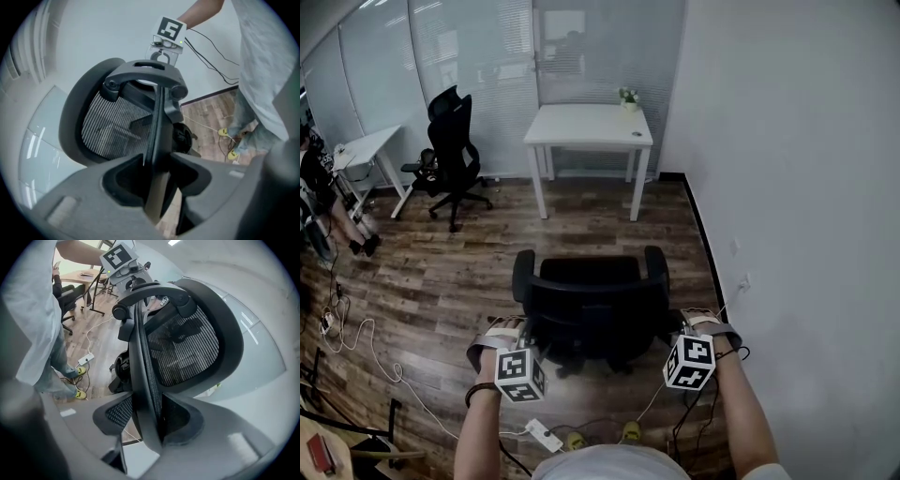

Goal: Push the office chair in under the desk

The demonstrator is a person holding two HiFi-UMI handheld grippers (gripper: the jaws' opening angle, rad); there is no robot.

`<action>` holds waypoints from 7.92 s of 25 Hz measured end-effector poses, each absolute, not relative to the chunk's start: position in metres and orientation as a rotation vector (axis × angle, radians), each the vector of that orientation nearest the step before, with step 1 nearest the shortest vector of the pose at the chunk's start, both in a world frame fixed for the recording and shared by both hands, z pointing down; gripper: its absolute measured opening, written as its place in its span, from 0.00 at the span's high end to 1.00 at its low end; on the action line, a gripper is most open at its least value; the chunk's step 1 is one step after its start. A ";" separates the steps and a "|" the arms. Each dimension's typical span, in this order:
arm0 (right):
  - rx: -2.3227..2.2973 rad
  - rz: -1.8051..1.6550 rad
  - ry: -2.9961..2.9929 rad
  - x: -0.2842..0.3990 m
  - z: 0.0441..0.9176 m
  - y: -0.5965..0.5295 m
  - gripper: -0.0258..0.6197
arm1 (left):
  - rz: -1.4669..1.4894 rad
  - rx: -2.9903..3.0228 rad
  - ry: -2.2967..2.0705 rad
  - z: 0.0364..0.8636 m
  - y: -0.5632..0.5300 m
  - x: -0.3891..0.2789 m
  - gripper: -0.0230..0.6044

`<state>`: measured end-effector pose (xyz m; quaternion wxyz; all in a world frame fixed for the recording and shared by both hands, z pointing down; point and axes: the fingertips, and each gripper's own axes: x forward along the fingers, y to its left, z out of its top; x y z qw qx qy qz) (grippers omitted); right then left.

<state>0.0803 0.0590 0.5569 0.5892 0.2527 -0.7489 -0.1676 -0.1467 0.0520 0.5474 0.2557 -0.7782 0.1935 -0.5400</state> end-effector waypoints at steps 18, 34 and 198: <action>0.688 -0.390 -1.717 0.072 0.556 -0.056 0.67 | -1.438 -2.106 0.481 0.546 -0.073 -0.154 0.69; 0.644 -0.463 -1.757 0.094 0.548 -0.189 0.66 | -1.484 -2.118 0.547 0.539 -0.198 -0.132 0.67; 1.852 0.083 -2.207 0.124 0.453 -0.754 0.85 | -0.456 -2.578 1.376 0.441 -0.793 -0.159 0.75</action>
